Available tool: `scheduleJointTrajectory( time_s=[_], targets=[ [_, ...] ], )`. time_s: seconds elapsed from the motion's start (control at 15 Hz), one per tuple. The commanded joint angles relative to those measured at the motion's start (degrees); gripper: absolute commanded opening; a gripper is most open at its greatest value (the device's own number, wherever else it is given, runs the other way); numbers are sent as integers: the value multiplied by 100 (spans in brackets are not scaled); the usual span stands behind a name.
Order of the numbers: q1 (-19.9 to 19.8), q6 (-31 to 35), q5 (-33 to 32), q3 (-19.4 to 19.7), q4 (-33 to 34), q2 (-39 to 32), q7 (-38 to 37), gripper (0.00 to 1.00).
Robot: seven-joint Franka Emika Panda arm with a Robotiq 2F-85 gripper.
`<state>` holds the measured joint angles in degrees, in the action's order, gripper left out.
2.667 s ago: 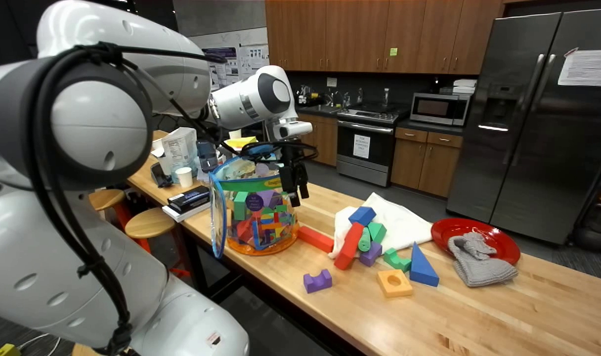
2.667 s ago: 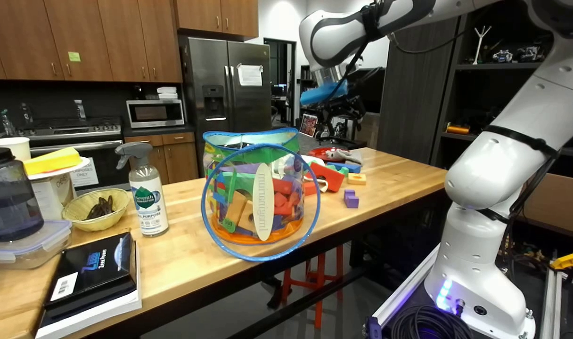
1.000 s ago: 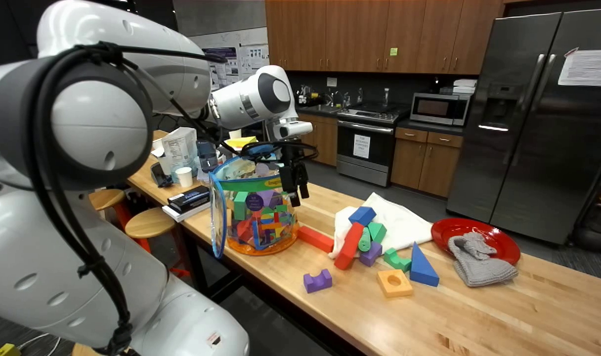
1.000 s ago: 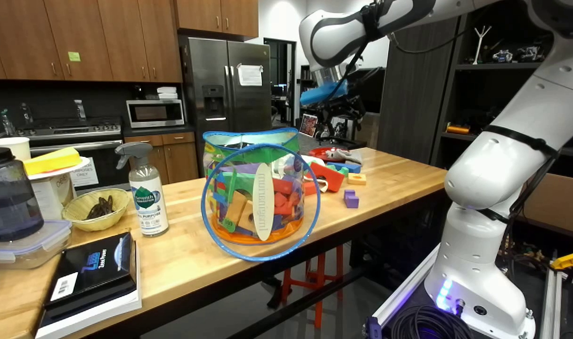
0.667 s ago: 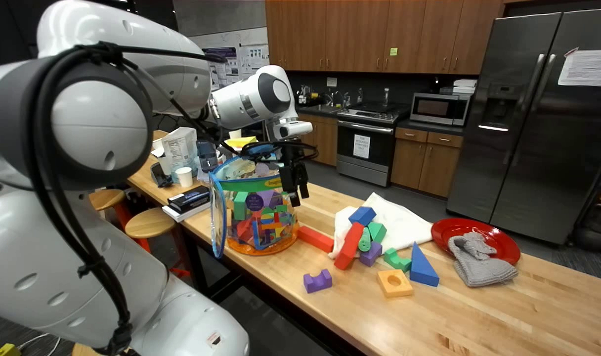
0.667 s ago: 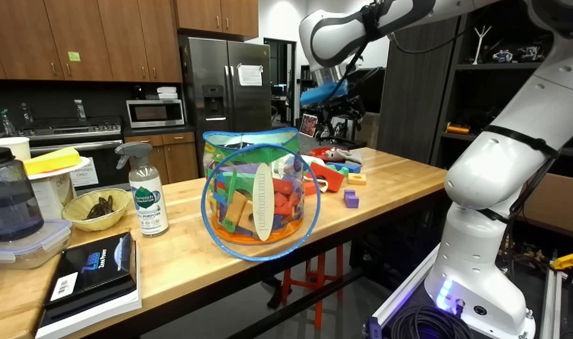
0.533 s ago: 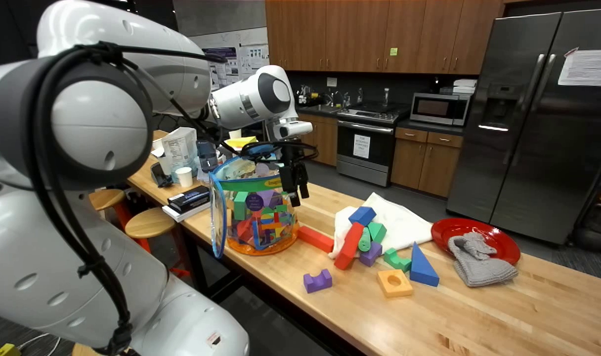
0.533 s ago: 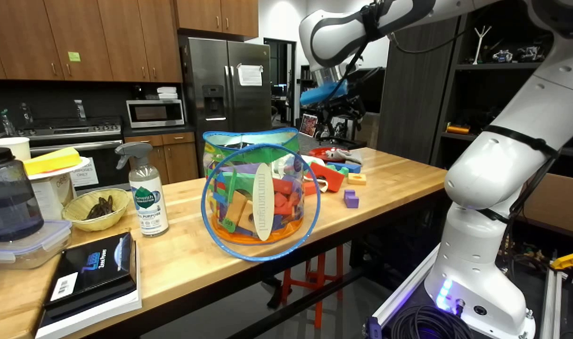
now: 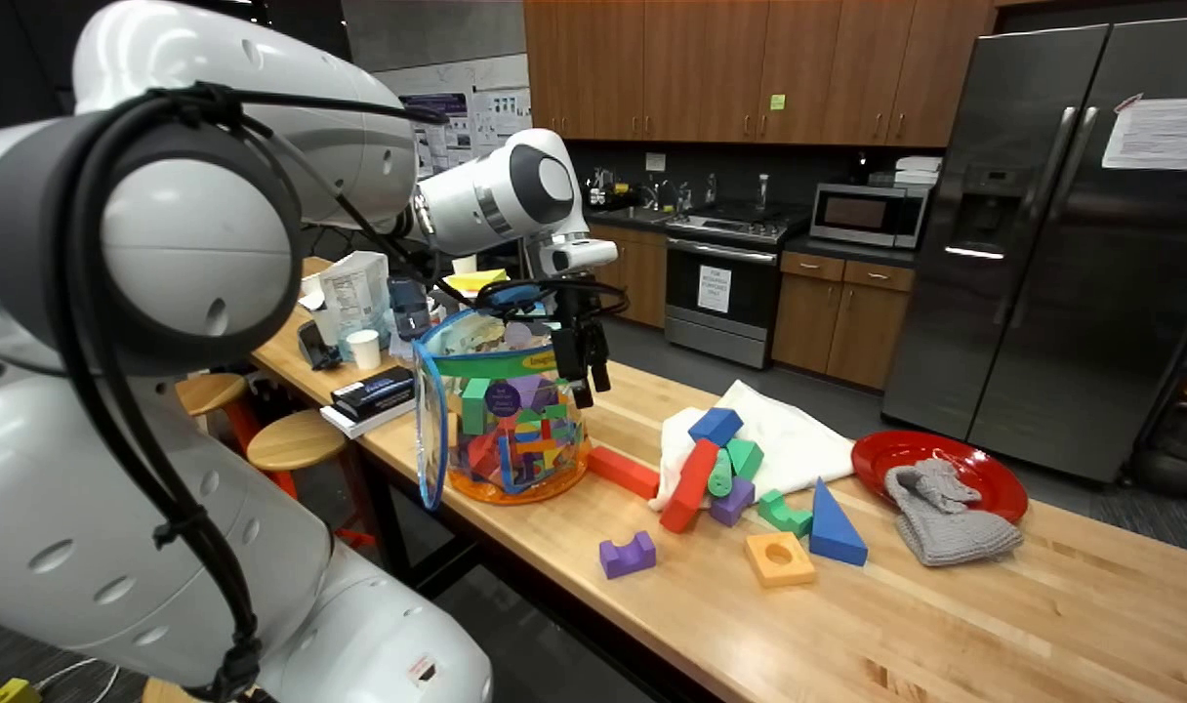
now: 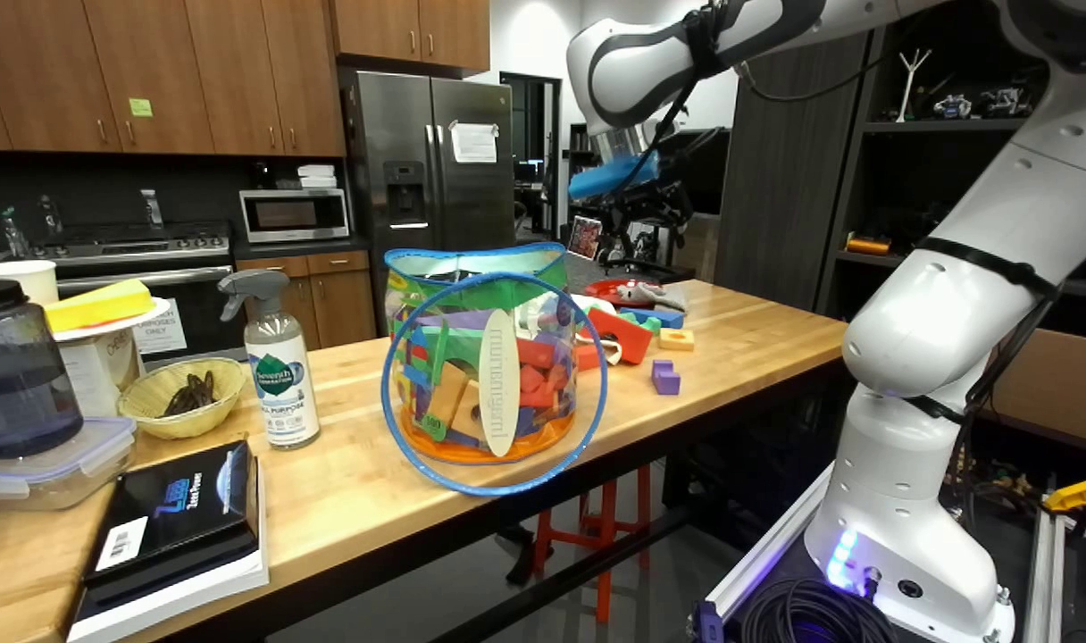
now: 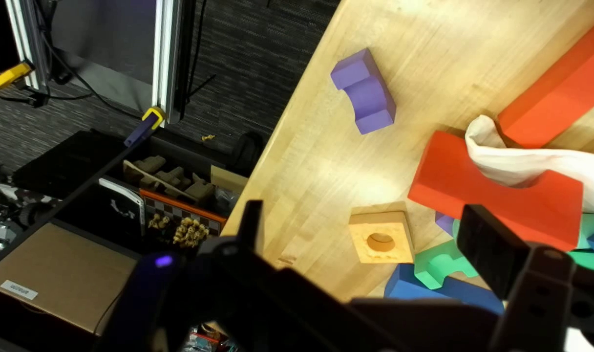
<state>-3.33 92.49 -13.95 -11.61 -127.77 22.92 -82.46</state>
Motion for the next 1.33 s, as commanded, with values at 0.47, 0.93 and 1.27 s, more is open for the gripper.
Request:
scheduleJointTrajectory(
  time_s=[0.47, 0.93, 1.27],
  targets=[
    [178, -7, 27, 10, 83, -97, -106, 100],
    [214, 582, -27, 94, -149, -138, -265, 100],
    [185, 1094, 44, 223, -717, -147, -416, 100]
  ],
)
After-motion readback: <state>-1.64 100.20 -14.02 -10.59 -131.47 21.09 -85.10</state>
